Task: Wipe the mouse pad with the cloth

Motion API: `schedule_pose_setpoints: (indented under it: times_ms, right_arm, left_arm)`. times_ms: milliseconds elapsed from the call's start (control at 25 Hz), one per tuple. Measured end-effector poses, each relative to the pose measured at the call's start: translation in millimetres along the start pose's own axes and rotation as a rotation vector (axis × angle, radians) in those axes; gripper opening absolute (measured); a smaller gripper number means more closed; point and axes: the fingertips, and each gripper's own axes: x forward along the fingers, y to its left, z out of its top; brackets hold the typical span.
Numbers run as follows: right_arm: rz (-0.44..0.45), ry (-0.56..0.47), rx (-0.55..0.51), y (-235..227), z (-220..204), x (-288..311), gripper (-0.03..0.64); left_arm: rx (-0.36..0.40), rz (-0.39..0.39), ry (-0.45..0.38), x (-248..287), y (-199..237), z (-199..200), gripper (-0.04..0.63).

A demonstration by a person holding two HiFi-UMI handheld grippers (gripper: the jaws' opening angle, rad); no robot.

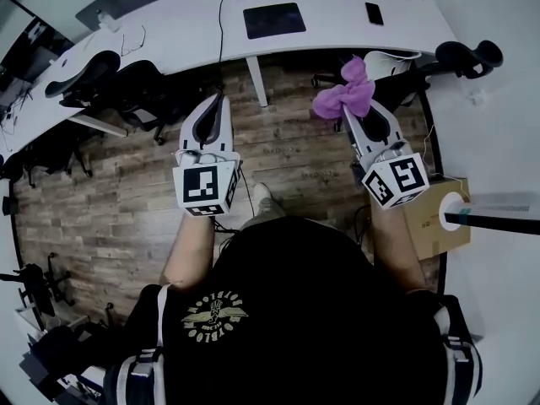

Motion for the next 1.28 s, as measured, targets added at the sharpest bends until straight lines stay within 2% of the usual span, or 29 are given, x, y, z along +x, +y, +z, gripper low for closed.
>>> schedule_pose_setpoints:
  times_ms: [400,600,960,1280]
  right_arm:
    - [0.027,-0.004,-0.003,5,11,87,0.091]
    - [0.010,0.012,-0.020,6,16,118,0.091]
    - [-0.059,0.013,-0.051,6,27,145,0.091]
    - [-0.104,0.037,-0.047,-9,31,152,0.091]
  left_arm:
    - [-0.005,-0.023,-0.016,49,56,-1,0.002]
    - [-0.018,-0.046,0.023,72,81,-15,0.002]
    - [-0.053,-0.098,0.008,97,117,-23,0.002]
    - [-0.081,-0.114,0.010,117,124,-29,0.002]
